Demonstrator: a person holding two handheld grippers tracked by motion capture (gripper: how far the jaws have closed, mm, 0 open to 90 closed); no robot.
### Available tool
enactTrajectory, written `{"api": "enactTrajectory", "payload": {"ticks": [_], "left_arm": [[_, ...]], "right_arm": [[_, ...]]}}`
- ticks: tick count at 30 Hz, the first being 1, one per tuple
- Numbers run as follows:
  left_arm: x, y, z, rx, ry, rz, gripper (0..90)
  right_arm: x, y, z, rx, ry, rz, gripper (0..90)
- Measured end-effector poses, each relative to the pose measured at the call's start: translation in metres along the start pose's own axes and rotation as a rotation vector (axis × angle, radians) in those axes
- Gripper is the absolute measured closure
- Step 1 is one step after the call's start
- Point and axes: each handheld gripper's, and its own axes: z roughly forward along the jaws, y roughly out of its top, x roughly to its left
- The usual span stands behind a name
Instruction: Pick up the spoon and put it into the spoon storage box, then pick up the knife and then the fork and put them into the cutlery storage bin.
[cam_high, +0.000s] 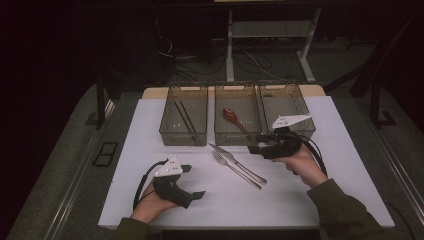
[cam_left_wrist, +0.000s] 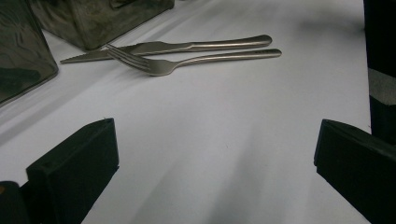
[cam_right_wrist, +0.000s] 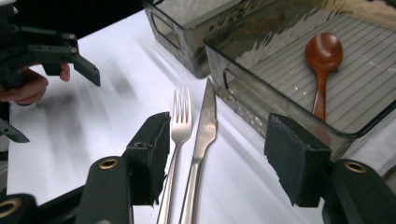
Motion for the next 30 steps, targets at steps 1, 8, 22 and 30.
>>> {"api": "enactTrajectory", "payload": {"ticks": [1,8,22,30], "left_arm": [[0.0,0.0,0.0,0.001,0.0,0.0,0.0],[0.001,0.0,0.0,-0.002,0.0,-0.001,0.0],[0.0,0.002,0.001,-0.005,-0.004,0.002,0.0],[0.0,0.002,0.001,-0.008,-0.004,-0.005,0.0]], "right_arm": [[0.0,-0.001,0.001,0.007,-0.002,-0.001,39.6],[0.005,-0.001,0.006,0.063,-0.001,-0.012,41.0],[0.018,0.005,0.022,0.138,0.057,-0.026,44.8],[0.023,0.011,0.035,0.172,0.064,-0.043,53.6]]}}
